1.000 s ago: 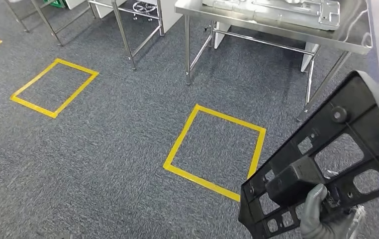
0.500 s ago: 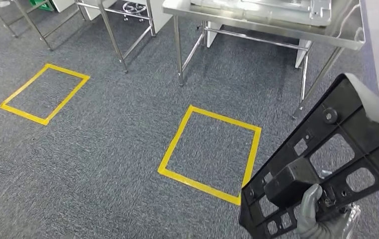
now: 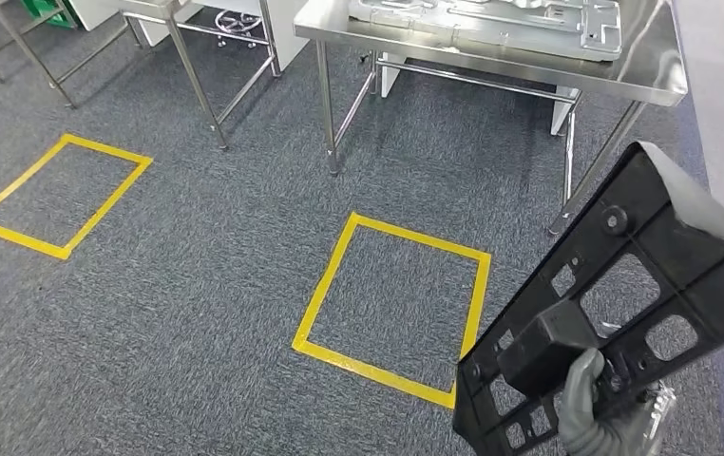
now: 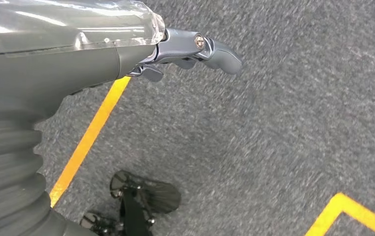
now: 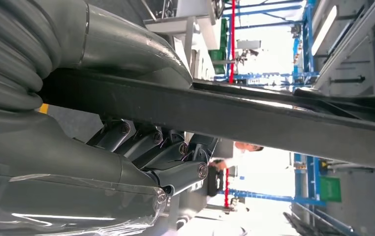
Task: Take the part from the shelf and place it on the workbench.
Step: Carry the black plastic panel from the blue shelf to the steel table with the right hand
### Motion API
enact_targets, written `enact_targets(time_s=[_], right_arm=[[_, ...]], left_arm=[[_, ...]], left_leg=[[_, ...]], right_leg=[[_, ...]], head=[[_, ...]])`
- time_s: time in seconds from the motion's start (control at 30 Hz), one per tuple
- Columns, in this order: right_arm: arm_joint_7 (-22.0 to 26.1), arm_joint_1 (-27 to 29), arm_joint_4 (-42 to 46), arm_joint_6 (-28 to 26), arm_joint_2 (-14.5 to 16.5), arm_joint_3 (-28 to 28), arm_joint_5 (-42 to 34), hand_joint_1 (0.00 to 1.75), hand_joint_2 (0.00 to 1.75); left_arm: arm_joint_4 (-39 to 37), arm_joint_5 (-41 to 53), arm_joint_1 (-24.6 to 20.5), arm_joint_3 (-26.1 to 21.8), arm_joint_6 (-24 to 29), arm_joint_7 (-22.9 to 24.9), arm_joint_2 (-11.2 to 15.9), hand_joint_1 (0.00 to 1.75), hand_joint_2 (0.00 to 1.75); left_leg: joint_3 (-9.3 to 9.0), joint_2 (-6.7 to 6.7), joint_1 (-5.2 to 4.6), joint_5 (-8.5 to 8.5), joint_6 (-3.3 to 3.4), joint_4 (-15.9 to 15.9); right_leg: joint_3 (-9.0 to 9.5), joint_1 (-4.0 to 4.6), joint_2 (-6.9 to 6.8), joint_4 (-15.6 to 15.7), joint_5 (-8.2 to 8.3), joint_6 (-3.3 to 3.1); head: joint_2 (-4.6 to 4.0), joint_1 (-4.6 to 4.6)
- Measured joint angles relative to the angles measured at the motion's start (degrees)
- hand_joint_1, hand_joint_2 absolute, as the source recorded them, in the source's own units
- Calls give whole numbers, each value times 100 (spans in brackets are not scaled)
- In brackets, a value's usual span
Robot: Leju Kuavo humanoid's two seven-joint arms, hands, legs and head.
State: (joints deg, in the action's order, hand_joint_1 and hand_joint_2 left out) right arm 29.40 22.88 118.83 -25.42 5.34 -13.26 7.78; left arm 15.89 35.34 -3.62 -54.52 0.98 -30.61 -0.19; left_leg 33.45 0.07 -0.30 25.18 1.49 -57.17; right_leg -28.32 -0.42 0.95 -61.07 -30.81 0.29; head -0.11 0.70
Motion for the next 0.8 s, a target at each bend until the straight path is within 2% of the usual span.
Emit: enact_targets(time_s=[0.07,0.13,0.17,0.2,0.23,0.27,0.3,0.33,0.37,0.47,0.5,0.57,0.63,0.67,0.7,0.73,0.77,0.8], right_arm=[[-10,-18,-11,-21,-1,-5,3,175,175],[-17,-21,-30,-28,-1,-5,5,175,175],[-20,-19,-41,-29,-1,-4,5,175,175],[-22,-19,-50,-29,-1,-4,5,175,175],[-24,-19,-56,-29,-1,-4,5,175,175],[-24,-19,-58,-30,-1,-4,7,175,175],[-26,-20,-65,-38,-1,-4,15,175,175],[-34,-22,-73,-49,-3,-4,32,175,175],[-47,-23,-80,-67,-4,-3,56,175,175],[-96,-36,-86,-132,-8,8,125,175,175],[-105,-45,-84,-146,-9,17,141,175,175],[-116,-58,-82,-154,-11,35,164,175,175],[-125,-64,-82,-155,-11,50,173,175,175],[-129,-64,-82,-155,-11,60,174,175,175],[-132,-64,-82,-155,-11,69,175,175,175],[-134,-64,-82,-155,-11,78,175,175,175],[-135,-65,-82,-155,-11,85,175,175,175],[-136,-68,-82,-158,-11,90,175,175,175]], left_arm=[[0,5,-7,-6,0,0,-2,0,175],[0,10,-6,-13,0,1,-4,0,175],[-1,11,-1,-15,0,2,-6,0,175],[-1,12,3,-19,0,2,-8,0,175],[-2,13,6,-21,0,3,-10,0,175],[-2,14,7,-24,0,3,-12,0,175],[-3,18,4,-29,-1,4,-13,0,175],[-3,24,-4,-34,-2,7,-14,0,175],[-4,36,-10,-38,-5,10,-12,0,175],[-5,65,-31,-44,-27,16,-8,0,175],[-5,67,-39,-45,-40,16,-9,0,175],[-7,70,-48,-46,-58,16,-9,0,175],[-7,69,-35,-50,-62,16,-7,0,175],[-7,70,-21,-51,-63,16,-5,0,175],[-7,72,-5,-52,-65,16,-5,0,175],[-8,74,7,-52,-66,16,-5,0,175],[-8,76,17,-52,-67,16,-3,0,175],[-9,77,28,-54,-67,16,7,0,175]], left_leg=[[-138,-5,18,54,29,45],[-235,-5,22,156,34,48],[-299,-6,26,214,29,48],[-378,-8,31,277,16,48],[-468,-10,38,345,-1,48],[-555,-10,44,419,-22,48],[-646,-9,43,494,-51,35],[-700,-7,39,564,-86,30],[-738,-2,33,625,-124,33],[-786,7,34,656,-215,-88],[-713,6,40,626,-236,-286],[-314,4,54,679,-284,-943],[197,4,57,976,-319,-1579],[386,4,57,1133,-320,-1712],[501,4,55,1203,-309,-1688],[543,4,52,1127,-283,-1502],[526,3,40,885,-243,-1195],[498,-3,18,507,-190,-855]], right_leg=[[-320,-18,-35,-563,-142,50],[-792,-35,-42,-1140,-447,86],[-952,-42,-48,-1247,-542,102],[-1030,-47,-55,-1188,-530,111],[-1020,-52,-65,-957,-372,118],[-962,-57,-79,-621,-89,122],[-907,-52,-98,-311,184,109],[-862,-41,-114,-82,383,76],[-839,-30,-121,34,500,32],[-737,-20,-97,89,460,-109],[-672,-26,-93,117,427,-147],[-533,-35,-91,159,349,-200],[-408,-34,-76,169,240,-218],[-332,-32,-63,169,175,-218],[-245,-30,-51,170,106,-216],[-146,-26,-42,171,34,-213],[-49,-21,-37,175,-39,-208],[37,-14,-34,174,-110,-198]], head=[[0,10],[0,13],[0,12],[0,14],[0,14],[0,15],[-1,12],[-1,7],[-1,0],[0,-19],[0,-29],[0,-48],[0,-59],[0,-60],[0,-60],[0,-60],[0,-60],[-1,-55]])
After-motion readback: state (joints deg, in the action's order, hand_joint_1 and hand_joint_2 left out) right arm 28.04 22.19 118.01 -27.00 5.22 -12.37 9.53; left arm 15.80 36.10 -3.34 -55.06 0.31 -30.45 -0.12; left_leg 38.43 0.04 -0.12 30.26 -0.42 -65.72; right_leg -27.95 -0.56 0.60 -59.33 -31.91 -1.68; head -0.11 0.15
